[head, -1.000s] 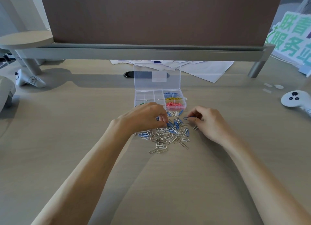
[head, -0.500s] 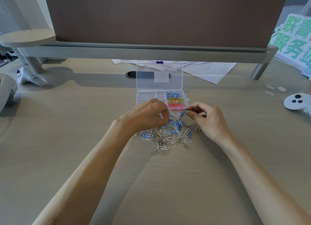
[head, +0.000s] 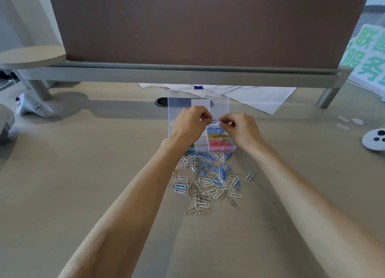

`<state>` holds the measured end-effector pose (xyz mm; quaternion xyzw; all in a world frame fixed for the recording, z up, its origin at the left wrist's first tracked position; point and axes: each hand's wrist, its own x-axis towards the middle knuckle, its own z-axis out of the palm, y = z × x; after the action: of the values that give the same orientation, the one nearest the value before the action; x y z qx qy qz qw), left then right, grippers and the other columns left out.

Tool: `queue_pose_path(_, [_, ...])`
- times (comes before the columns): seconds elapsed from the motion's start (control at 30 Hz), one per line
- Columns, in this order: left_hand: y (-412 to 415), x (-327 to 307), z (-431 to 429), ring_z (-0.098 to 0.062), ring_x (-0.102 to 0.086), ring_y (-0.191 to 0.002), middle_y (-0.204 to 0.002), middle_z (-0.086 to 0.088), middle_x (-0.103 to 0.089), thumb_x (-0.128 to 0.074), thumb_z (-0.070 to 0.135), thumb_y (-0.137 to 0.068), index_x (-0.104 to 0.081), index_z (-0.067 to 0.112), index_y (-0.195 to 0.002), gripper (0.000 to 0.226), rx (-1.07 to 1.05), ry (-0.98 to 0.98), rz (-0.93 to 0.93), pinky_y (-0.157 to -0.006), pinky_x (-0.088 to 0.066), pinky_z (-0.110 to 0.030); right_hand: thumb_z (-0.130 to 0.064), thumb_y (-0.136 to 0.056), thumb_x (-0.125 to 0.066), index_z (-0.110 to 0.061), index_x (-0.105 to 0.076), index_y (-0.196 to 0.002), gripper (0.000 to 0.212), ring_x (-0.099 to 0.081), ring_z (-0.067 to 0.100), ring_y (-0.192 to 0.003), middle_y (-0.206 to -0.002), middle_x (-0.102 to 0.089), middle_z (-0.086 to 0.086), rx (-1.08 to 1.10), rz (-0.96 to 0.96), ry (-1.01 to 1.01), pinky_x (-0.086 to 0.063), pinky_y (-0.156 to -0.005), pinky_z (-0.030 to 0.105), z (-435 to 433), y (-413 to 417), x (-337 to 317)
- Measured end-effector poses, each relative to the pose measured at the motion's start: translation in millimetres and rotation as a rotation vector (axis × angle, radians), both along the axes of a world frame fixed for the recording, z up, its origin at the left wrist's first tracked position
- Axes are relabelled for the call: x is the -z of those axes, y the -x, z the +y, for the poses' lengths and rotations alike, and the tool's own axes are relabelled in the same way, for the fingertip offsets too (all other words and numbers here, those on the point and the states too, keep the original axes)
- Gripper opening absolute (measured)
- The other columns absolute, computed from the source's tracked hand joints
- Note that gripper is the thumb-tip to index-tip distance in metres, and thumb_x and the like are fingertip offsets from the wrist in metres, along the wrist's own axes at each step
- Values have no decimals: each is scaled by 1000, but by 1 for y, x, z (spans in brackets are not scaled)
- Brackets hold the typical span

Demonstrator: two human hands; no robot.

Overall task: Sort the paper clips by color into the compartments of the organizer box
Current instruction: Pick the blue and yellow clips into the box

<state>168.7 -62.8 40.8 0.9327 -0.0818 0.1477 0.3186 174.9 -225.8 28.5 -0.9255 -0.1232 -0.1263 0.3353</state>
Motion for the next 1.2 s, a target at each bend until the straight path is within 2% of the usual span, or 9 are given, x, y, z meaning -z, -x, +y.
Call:
queue_pose_path(0.13, [-7, 0, -5, -17, -63, -91, -98, 5, -71, -60, 22, -92, -71, 24, -97, 12, -37, -52, -10, -74, -55, -37, -15, -93, -60, -16, -68, -115, 23, -52, 11, -79, -106, -68, 1, 21, -48, -42, -37, -73, 22, -4, 3, -1])
queue_pose_path(0.27, [-7, 3, -6, -16, -63, -88, -99, 6, -71, -61, 23, -93, -72, 24, -98, 12, -38, -94, -1, -66, -49, -29, -8, -91, -60, -15, -72, -106, 20, -54, 6, -78, -101, -70, -2, 52, -97, -120, -35, -65, 5, -16, 9, -5])
queue_pose_path(0.33, [-6, 4, -7, -16, -63, -87, -100, 6, -71, -62, 23, -93, -72, 23, -99, 12, -27, -105, 2, -65, -45, -26, -9, -90, -61, -16, -73, -102, 19, -54, 7, -75, -92, -68, -5, 69, -78, -100, -38, -65, 13, -21, 11, -8])
queue_pose_path(0.43, [-2, 4, -8, -14, -62, -88, -103, 7, -70, -62, 29, -93, -72, 22, -103, 16, -15, -105, -4, -65, -43, -25, -13, -87, -66, -20, -75, -92, 13, -52, 12, -72, -82, -65, -6, 69, 28, 47, -36, -67, 22, -26, 10, -7])
queue_pose_path(0.57, [6, 5, -1, -13, -62, -92, -104, 7, -70, -58, 28, -94, -70, 23, -103, 16, -39, -86, -43, -69, -49, -27, -21, -81, -73, -22, -75, -83, 3, -59, 18, -92, -94, -69, -1, 38, 35, 222, -46, -73, 31, -22, 6, -10])
queue_pose_path(0.67, [12, 6, 8, -14, -62, -98, -109, 7, -68, -56, 23, -94, -69, 24, -106, 18, -40, -170, 5, -73, -48, -27, -26, -82, -74, -19, -76, -89, 11, -53, 22, -103, -97, -65, 2, 21, -3, 423, -43, -76, 31, -13, 4, -20])
queue_pose_path(0.77, [14, 8, 12, -14, -58, -107, -116, 6, -67, -59, 23, -94, -66, 24, -115, 22, -8, -249, 42, -83, -49, -31, -25, -83, -73, -18, -76, -94, 13, -50, 25, -107, -101, -66, 5, -9, 19, 555, -45, -79, 36, -5, 0, -25])
queue_pose_path(0.97, [15, 11, 14, -14, -52, -112, -114, 7, -68, -60, 26, -94, -64, 26, -120, 27, -12, -286, 22, -84, -49, -34, -23, -84, -72, -19, -73, -93, 9, -45, 26, -110, -104, -65, 7, -36, 86, 621, -43, -78, 38, 0, -7, -27])
queue_pose_path(1.2, [17, 11, 15, -15, -52, -112, -115, 6, -67, -57, 26, -95, -63, 26, -122, 28, 3, -278, 13, -80, -48, -33, -27, -90, -64, -17, -71, -99, 15, -43, 26, -113, -110, -61, 4, -63, 55, 609, -43, -87, 42, -5, -6, -26])
